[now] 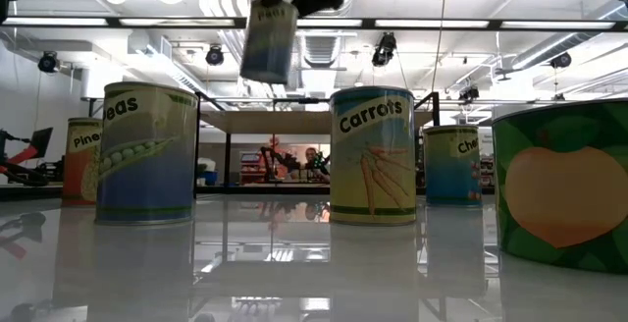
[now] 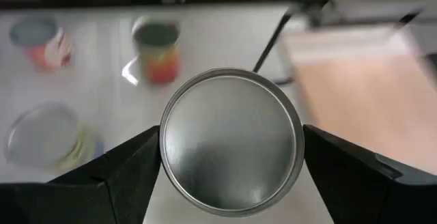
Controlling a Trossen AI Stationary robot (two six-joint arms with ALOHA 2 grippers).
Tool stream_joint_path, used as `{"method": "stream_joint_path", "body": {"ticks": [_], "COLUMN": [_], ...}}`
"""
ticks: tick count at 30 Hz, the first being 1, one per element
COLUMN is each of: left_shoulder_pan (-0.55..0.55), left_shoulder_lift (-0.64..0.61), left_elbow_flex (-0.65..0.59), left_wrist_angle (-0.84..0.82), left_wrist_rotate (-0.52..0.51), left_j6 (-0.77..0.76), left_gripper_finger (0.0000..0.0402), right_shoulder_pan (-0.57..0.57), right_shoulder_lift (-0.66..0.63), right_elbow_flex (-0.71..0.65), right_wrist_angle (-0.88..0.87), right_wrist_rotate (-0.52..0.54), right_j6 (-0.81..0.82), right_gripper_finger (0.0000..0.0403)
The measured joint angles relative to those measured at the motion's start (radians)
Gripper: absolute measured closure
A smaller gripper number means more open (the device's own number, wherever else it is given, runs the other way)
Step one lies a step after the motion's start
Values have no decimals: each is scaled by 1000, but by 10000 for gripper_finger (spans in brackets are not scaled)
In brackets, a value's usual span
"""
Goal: Pick and place cans onto a shelf
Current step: Put the top large canned peas on the shelf
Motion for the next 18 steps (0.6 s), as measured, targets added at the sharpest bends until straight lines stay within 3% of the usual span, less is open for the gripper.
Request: {"method": "stream_joint_path", "body": {"ticks": [4,11,18], "left_shoulder_pan": [0,0,0], "left_shoulder_lift": [0,-1,-1], "left_elbow_flex": [0,0,0], "left_wrist_angle": [0,2,3], "left_wrist_rotate": [0,0,0], "left_j6": [0,0,5], "left_gripper_finger": [362,362,362], "right_shoulder_pan": [-64,-188,-275], "right_shoulder_lift": [20,85,167], "right_elbow_flex": [78,170,235], "right_wrist_angle": [11,14,12], "right_wrist_rotate": [-5,-143,-179], "right_j6": [-70,-126,-156], "right_gripper_finger": [79,79,79]}}
